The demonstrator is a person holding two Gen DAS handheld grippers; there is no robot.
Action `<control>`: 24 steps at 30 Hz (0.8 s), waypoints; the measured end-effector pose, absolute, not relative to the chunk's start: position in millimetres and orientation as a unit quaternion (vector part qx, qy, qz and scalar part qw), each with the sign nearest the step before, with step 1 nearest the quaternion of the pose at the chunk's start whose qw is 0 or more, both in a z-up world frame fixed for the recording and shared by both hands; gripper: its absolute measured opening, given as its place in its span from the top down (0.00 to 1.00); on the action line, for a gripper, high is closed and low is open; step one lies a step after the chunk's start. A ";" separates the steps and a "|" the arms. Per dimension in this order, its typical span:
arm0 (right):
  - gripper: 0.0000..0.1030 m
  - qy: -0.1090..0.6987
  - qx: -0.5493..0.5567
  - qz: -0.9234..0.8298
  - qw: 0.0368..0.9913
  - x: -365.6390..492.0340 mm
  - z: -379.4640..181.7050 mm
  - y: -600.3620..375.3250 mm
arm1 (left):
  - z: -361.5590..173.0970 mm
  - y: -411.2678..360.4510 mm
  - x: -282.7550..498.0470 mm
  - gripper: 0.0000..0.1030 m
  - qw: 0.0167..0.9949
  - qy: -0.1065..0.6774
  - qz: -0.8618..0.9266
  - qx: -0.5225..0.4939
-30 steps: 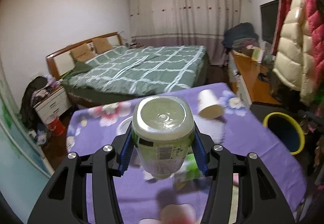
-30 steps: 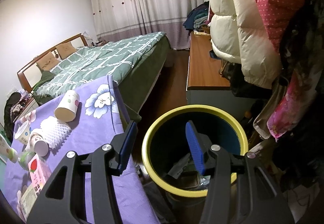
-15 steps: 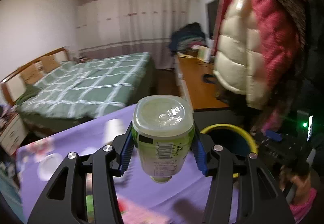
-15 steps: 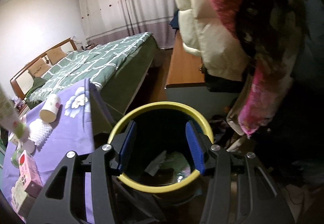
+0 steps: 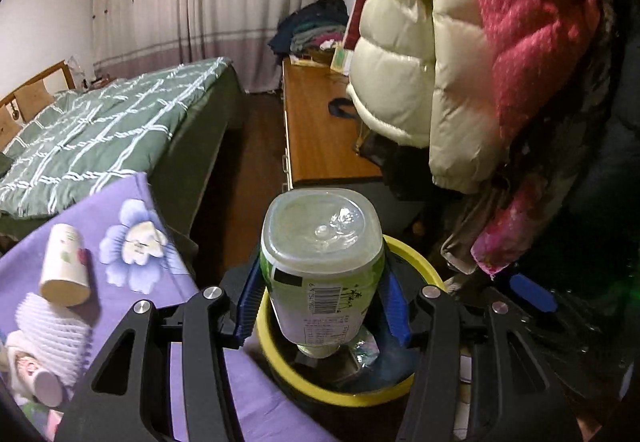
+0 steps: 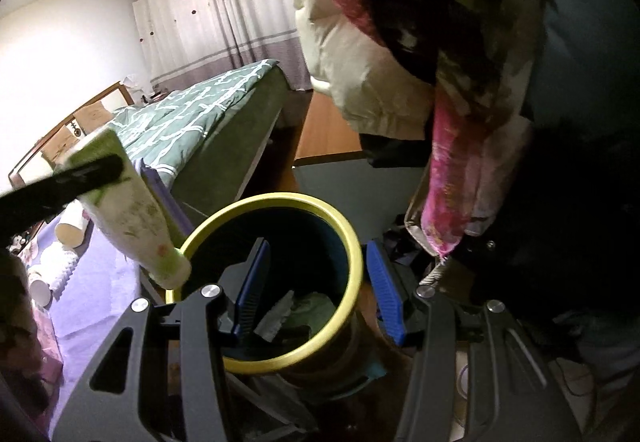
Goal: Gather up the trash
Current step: 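Carry the bottle with the left tool and drop it into the bin, then reach the right tool to the white foam net and grasp it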
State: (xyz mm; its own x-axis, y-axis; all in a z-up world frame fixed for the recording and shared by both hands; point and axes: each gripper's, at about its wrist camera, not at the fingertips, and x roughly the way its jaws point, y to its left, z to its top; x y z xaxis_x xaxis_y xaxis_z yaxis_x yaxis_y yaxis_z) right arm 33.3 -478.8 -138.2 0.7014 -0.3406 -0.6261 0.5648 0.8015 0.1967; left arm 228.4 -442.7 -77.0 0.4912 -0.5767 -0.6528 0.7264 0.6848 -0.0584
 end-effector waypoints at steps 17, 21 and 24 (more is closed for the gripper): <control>0.49 0.302 0.158 -0.202 0.918 58.0 -128.4 -419.2 | -6.9 -266.9 209.6 0.11 0.918 0.262 -0.291 0.069; 0.49 0.315 0.146 -0.158 0.924 82.0 -128.6 -382.2 | 0.7 -179.1 211.6 0.11 0.943 0.246 -0.220 0.050; 0.49 0.327 0.134 -0.122 0.928 101.6 -129.8 -349.1 | 1.6 -116.0 212.5 0.10 0.961 0.227 -0.153 0.039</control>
State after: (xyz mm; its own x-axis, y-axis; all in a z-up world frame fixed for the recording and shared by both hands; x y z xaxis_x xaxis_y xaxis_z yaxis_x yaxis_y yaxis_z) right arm 101.6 -349.1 -129.8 0.7567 -0.1393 -0.6387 0.3149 0.9339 0.1695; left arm 212.5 -116.0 1.6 0.8500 -0.2762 -0.4485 0.3117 0.9502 0.0057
